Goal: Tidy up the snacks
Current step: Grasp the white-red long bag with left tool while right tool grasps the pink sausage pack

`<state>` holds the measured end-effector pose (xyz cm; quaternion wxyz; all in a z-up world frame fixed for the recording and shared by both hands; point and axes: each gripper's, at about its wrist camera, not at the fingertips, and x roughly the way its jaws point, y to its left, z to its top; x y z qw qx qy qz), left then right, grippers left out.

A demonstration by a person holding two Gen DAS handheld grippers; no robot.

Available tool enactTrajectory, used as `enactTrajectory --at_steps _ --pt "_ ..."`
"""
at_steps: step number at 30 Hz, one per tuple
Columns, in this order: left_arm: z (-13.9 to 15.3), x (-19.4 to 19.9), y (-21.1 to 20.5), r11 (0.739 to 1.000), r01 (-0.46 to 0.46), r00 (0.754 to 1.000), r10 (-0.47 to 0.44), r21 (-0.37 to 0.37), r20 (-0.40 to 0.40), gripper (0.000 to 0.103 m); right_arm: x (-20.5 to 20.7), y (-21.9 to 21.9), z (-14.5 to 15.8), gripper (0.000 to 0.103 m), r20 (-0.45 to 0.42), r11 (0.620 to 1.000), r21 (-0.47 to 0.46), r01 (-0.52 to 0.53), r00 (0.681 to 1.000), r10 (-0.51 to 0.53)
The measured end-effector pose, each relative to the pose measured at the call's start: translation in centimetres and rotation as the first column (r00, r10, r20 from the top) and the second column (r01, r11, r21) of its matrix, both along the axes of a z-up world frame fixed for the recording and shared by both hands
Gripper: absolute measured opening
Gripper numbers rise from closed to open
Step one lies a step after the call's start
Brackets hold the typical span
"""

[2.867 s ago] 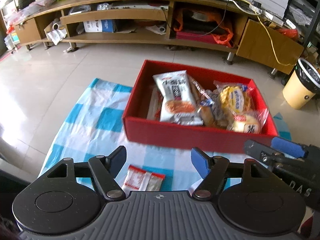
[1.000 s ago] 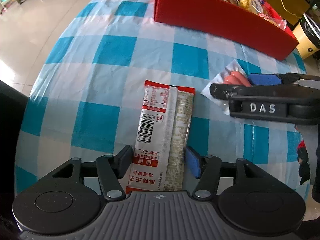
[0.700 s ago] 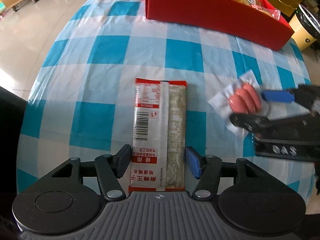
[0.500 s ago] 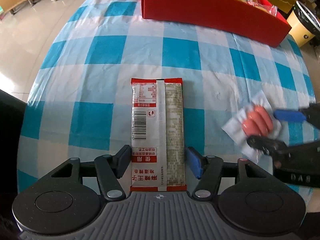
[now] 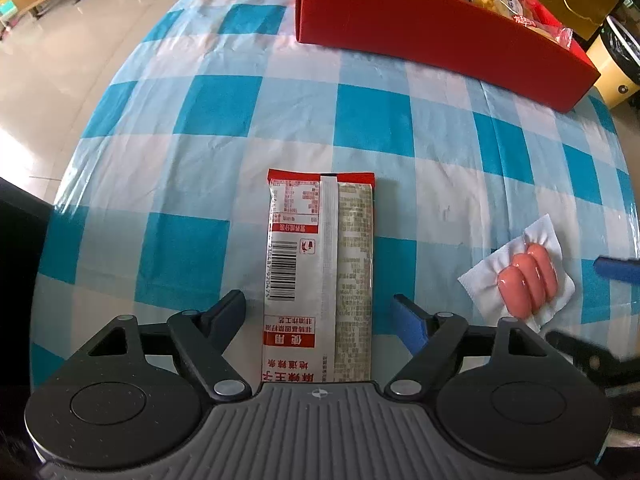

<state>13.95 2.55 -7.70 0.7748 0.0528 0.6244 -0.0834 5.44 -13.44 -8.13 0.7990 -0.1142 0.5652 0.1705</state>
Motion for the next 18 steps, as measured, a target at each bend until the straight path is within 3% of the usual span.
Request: enactTrajectory --at_steps 4,10,14,18 --pt "0.0 0.3 0.4 1.0 -0.02 1.0 0.02 -0.022 -0.009 0.084 0.0 -0.9 -1.2 0.068 0.007 0.996 -0.084 0.024 1.0 -0.024" --pt "-0.2 0.2 -0.3 1.0 0.002 1.0 -0.002 -0.001 -0.003 0.087 0.5 1.1 -1.0 0.068 0.079 0.996 -0.087 -0.013 0.997 0.02" --pt "-0.1 0.0 0.2 1.0 0.003 1.0 -0.003 -0.013 -0.005 0.086 0.6 3.2 0.2 0.068 0.144 0.988 -0.07 -0.136 0.979 0.145" --pt "-0.1 0.1 0.4 1.0 0.002 1.0 -0.002 -0.022 -0.009 0.087 1.6 4.2 0.1 0.069 0.161 0.949 -0.167 -0.267 0.942 0.293"
